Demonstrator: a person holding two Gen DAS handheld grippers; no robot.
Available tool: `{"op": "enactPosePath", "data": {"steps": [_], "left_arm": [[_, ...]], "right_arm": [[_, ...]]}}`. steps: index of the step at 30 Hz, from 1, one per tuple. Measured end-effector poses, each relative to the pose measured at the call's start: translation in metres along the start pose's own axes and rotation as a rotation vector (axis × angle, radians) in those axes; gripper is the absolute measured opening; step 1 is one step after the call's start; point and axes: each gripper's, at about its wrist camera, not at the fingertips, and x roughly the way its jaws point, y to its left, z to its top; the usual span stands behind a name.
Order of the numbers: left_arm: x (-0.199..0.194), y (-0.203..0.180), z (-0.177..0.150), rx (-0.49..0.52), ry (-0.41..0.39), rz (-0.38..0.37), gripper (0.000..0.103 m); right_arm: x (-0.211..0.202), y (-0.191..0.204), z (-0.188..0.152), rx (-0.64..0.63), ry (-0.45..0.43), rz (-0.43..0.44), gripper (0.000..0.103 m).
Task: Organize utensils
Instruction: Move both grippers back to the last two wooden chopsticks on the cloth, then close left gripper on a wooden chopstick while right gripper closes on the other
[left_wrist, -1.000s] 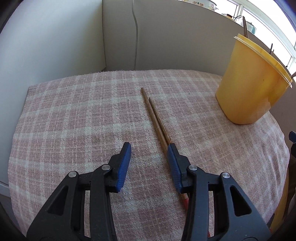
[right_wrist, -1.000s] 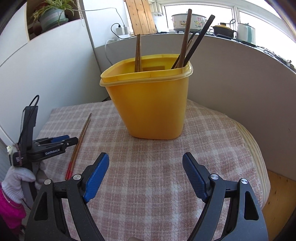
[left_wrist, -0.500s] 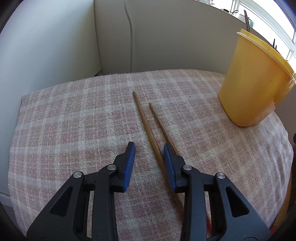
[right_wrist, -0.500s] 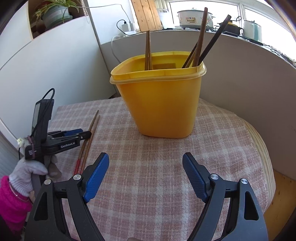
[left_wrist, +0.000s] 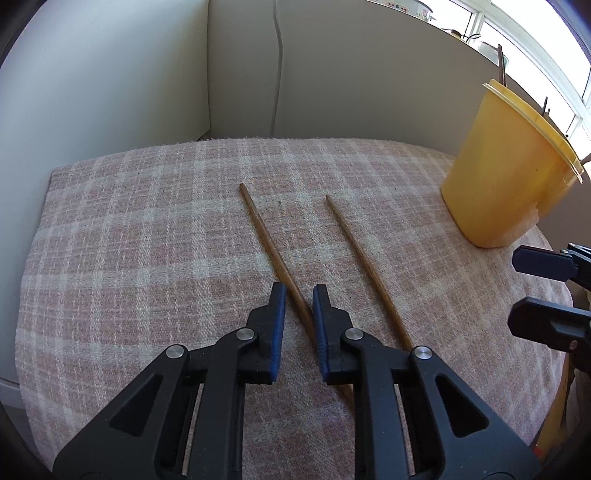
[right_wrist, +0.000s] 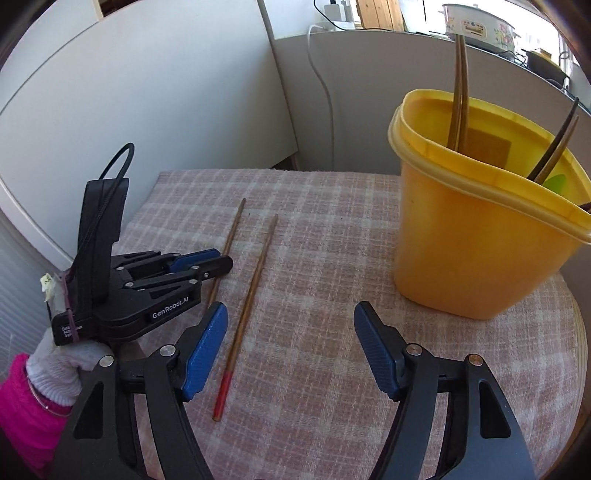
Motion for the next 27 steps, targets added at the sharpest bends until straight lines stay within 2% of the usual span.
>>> {"op": "enactPosePath", "data": {"steps": [6,7,8,9,11,15,20,23,27], "left_arm": [[0.000,0.022,-0.003,-0.010,0.018,-0.010,0.015],[0.001,0.027,0.000,-0.031,0.022,-0.014,0.017],[0.005,0.034,0.002,-0.059,0.033,-0.012,0.027],[0.008,0.039,0.006,-0.080,0.036,-0.017,0.027],[0.014,0.047,0.016,-0.100,0.049,-0.023,0.028],[0.036,0.062,0.047,-0.120,0.077,-0.026,0.028],[0.065,0.062,0.085,-0.065,0.086,-0.007,0.028],[0.078,0.056,0.099,-0.020,0.083,0.029,0.015],[0.077,0.043,0.102,-0.042,0.083,0.015,0.010]], "right_arm": [[0.046,0.011,0.025,0.018,0.108,0.013,0.057],[0.054,0.012,0.028,0.023,0.130,0.023,0.056],[0.061,0.012,0.030,0.030,0.150,0.030,0.055],[0.068,0.011,0.034,0.040,0.169,0.028,0.054],[0.080,0.011,0.039,0.057,0.203,0.021,0.050],[0.095,0.011,0.047,0.062,0.237,0.001,0.049],[0.106,0.008,0.052,0.090,0.269,-0.006,0.043],[0.108,0.009,0.056,0.073,0.272,-0.028,0.038],[0.118,0.024,0.061,0.012,0.277,-0.069,0.035]]}}
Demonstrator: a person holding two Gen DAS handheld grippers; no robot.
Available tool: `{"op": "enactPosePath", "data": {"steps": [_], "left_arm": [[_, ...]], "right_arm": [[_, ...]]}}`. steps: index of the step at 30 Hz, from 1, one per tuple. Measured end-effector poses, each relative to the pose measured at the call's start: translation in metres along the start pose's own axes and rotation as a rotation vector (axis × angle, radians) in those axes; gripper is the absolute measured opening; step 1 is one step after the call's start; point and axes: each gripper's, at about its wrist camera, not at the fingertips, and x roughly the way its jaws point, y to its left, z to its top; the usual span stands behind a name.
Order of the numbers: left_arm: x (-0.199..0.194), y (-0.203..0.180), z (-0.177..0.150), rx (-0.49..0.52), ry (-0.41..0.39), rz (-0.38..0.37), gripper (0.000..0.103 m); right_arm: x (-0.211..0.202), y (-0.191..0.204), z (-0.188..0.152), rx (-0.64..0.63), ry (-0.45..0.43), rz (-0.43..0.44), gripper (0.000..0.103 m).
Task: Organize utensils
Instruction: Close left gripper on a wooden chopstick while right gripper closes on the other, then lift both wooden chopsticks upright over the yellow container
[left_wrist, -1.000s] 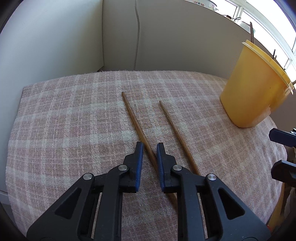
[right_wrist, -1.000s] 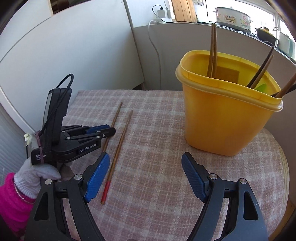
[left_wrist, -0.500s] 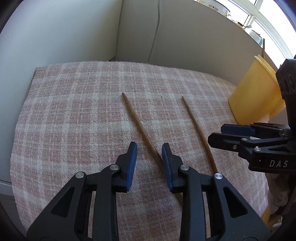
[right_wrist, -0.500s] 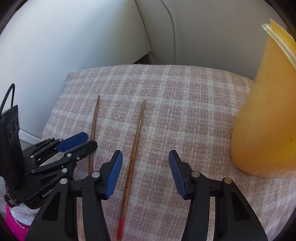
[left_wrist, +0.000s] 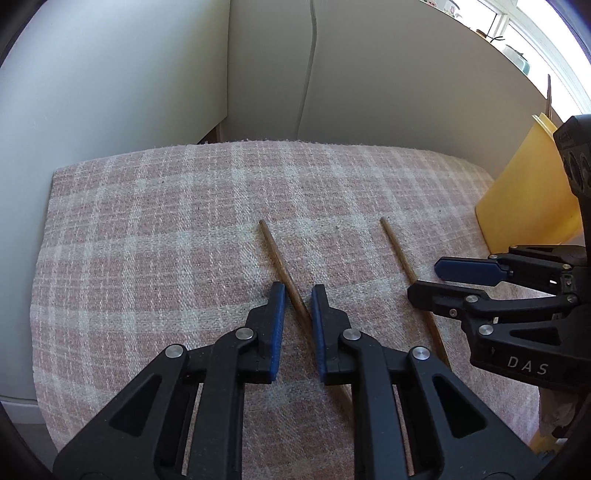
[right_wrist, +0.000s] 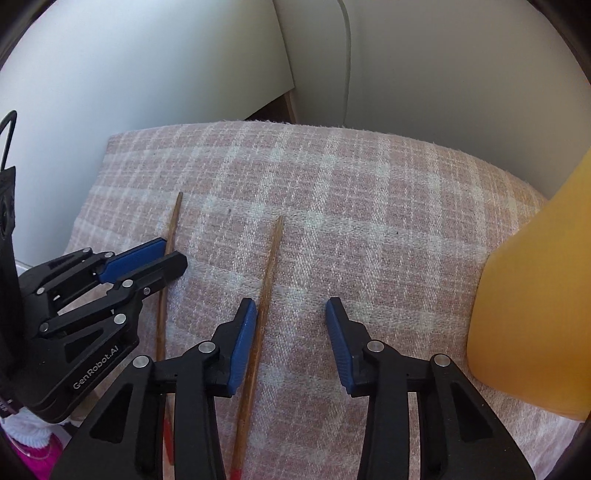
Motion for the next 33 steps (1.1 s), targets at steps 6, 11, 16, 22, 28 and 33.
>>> {"op": "enactPosePath", "data": {"steps": [6,11,16,22,28,33], "left_arm": [[-0.031,0.004,-0.030,-0.024,-0.011,-0.010,0.005],[-0.078,0.010,-0.079,-0.051,-0.022,-0.037,0.004],[-0.098,0.014,-0.098,-0.078,-0.054,-0.063,0.004],[-0.138,0.023,-0.103,-0.091,-0.113,-0.105,0.004],[-0.178,0.027,-0.114,-0.093,-0.180,-0.144,0.004],[-0.210,0.028,-0.126,-0.102,-0.239,-0.184,0.004]], "right_arm": [[0.007,0.007,0.004,0.005,-0.009,-0.023,0.015],[0.001,-0.007,0.000,0.047,-0.011,0.009,0.005],[-0.009,-0.017,-0.005,0.092,-0.032,0.064,0.004],[-0.041,-0.021,-0.020,0.083,-0.091,0.091,0.004],[-0.076,-0.027,-0.033,0.067,-0.174,0.112,0.004],[-0.102,-0.033,-0.045,0.055,-0.237,0.130,0.004]]}}
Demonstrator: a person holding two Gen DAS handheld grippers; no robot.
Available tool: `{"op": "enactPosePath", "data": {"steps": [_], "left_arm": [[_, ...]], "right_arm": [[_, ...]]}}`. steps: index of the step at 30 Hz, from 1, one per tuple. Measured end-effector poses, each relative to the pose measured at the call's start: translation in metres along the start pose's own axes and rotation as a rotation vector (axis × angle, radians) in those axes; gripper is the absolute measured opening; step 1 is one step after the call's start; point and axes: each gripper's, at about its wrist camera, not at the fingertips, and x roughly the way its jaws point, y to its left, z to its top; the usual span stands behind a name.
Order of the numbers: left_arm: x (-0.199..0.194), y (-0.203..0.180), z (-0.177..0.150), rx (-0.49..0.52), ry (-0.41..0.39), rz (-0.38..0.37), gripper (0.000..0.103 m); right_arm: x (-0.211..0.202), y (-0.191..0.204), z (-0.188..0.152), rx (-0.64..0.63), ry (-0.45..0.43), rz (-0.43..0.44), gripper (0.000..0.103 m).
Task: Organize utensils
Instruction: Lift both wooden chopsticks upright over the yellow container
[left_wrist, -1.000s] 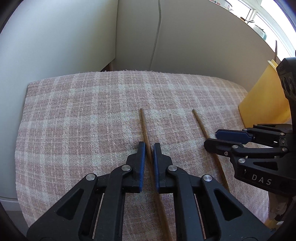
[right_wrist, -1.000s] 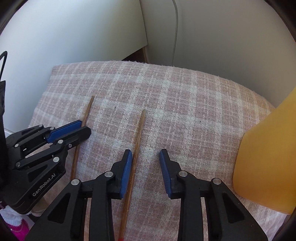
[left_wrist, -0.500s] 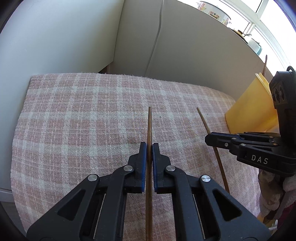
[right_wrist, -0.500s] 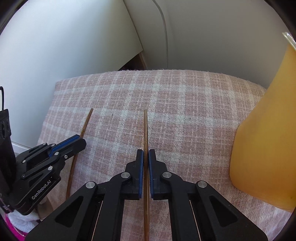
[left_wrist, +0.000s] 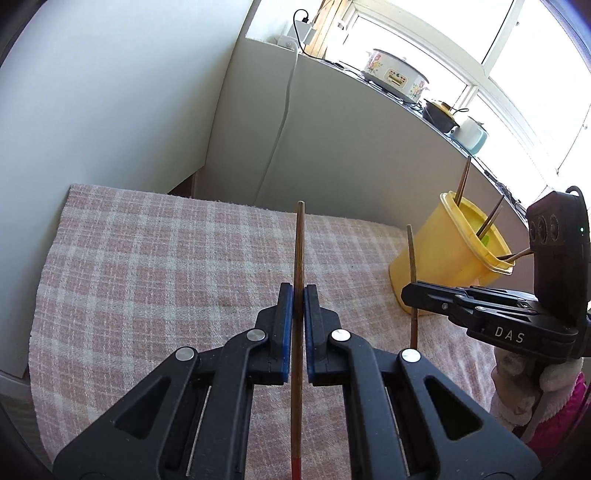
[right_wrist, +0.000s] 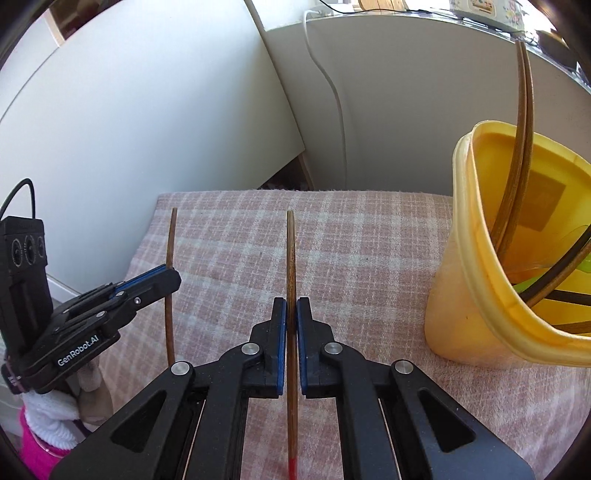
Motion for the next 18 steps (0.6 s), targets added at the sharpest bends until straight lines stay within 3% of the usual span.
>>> {"op": "enactPosePath", "data": {"steps": [10,18], "left_arm": [[-0.061,-0.022,-0.031,0.013,-0.136,-0.042,0.004],[-0.091,-0.042,-0.058,0.023,-0.215,-0.060,0.004]], "right_arm": [[-0.065,-0.007,-0.021,-0.029,-0.166,0.012,0.004],[-0.086,-0.008,-0.040,-0.018,-0.247,0.011,0.004]]}}
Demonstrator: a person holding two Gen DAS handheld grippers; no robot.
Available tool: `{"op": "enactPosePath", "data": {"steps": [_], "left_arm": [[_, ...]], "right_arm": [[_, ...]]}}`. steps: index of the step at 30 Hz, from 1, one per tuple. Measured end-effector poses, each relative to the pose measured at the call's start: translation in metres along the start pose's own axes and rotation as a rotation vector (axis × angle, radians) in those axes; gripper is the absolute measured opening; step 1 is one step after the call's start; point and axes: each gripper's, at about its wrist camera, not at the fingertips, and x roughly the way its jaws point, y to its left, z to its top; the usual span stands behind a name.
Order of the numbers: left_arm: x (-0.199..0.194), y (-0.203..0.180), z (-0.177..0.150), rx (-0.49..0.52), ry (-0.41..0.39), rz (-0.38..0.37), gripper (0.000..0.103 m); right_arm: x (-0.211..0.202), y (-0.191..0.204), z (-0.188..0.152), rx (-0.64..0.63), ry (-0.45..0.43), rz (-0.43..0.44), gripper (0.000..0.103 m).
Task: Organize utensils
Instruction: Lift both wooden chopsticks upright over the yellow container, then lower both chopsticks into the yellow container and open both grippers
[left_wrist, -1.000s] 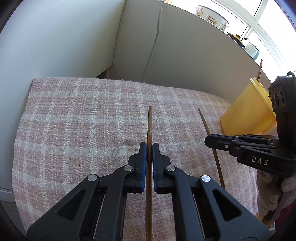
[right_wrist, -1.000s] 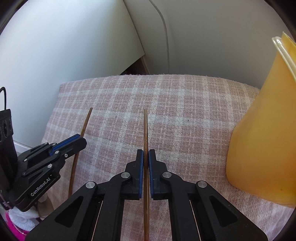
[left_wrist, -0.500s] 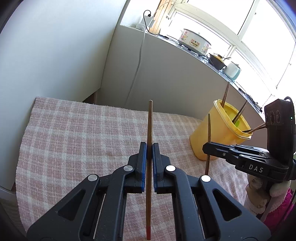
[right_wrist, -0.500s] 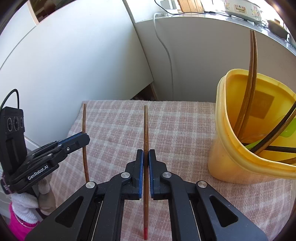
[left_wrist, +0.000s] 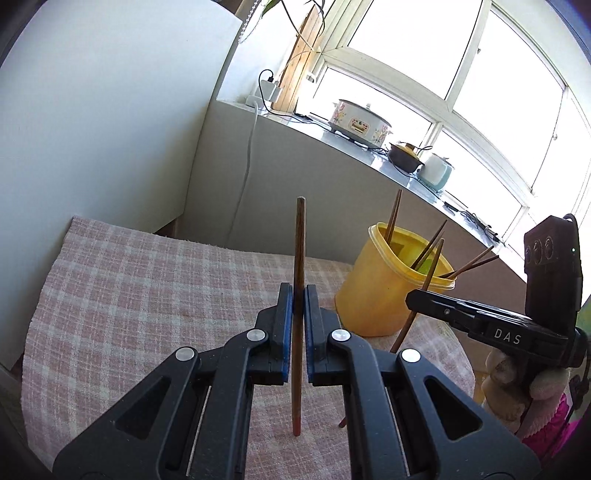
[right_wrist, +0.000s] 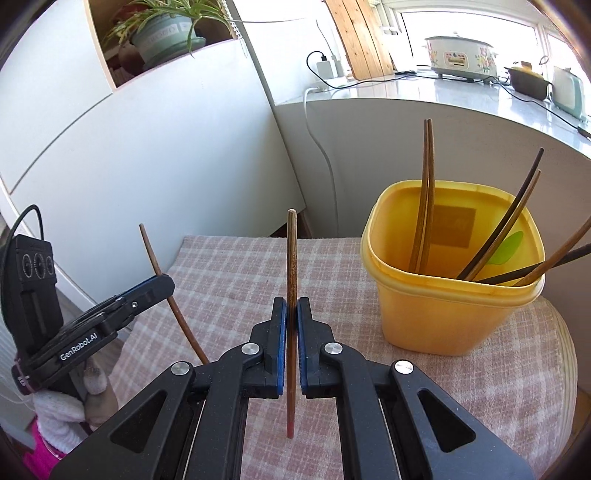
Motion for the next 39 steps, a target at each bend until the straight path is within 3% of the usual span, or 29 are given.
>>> {"op": "enactPosePath", "data": {"steps": [8,19,24,39], "left_arm": [[-0.028,-0.019,-0.002,-0.017,-0.083,-0.030,0.004],[-0.030,-0.072,0.037,0.036,-0.194,-0.097,0.004],[-0.033,-0.087,0.054,0.052,-0.249,-0.116,0.004],[-0.009,-0.120,0.099,0.090,-0.326,-0.174,0.004]], "right_arm": [[-0.018,-0.005,-0.002,0.042,-0.076,0.002,0.004],[-0.071,-0.023,0.013,0.110,-0.227,0.017,0.004],[-0.097,-0.030,0.022,0.141,-0.320,-0.002,0.004],[-0.133,-0.044,0.052,0.117,-0.480,-0.120,0.004]]}}
